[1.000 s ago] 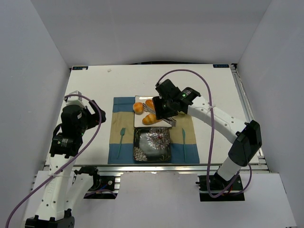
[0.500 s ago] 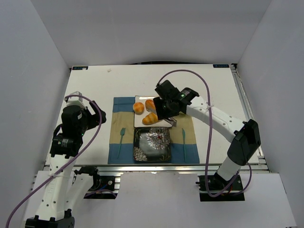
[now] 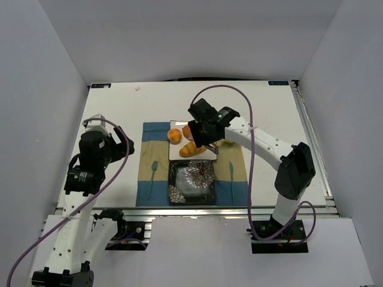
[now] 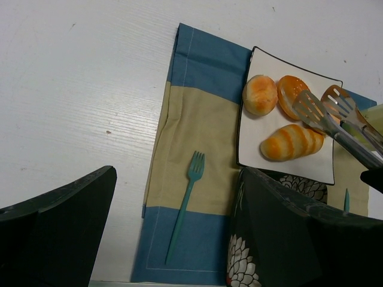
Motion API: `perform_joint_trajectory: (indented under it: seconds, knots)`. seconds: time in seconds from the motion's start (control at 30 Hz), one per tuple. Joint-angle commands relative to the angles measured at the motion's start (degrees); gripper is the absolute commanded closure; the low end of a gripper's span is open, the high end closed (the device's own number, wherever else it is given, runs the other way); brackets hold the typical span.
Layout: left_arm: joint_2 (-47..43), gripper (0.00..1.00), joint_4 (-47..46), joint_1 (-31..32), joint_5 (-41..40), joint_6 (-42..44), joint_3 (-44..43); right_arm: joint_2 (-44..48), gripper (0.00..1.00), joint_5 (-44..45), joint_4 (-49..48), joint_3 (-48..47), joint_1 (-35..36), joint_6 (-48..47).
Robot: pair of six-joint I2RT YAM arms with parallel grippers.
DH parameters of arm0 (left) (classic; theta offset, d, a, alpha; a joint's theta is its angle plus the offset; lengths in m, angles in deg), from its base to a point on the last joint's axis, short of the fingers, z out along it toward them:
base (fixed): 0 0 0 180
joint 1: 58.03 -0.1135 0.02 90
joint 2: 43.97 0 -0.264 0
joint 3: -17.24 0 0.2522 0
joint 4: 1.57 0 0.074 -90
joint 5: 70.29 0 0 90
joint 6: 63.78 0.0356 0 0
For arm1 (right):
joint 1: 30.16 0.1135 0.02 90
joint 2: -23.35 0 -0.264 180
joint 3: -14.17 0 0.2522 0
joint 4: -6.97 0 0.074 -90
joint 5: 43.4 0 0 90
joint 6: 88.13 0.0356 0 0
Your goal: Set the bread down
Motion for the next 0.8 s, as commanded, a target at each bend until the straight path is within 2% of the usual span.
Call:
perform_joint_trajectory:
  seconds: [0.0,0.47,0.77]
  knots:
    - [0.25,0.02,-1.24,0.18,0.4,0.68,0.03,-0.72,0.42,1.73,-1.7,-2.81,-0.72,-2.59]
    - [0.78,0.02,-1.59,0.18,-0.21,0.85,1.08,-4.24,0.42,-2.31,-6.8,-1.32,-3.45,-7.78]
    - [0.86,0.02,-1.59,0.18,-0.74,1.29,1.78,-7.84,0.43,-4.59,-6.72,-2.02,-3.45,-8.92]
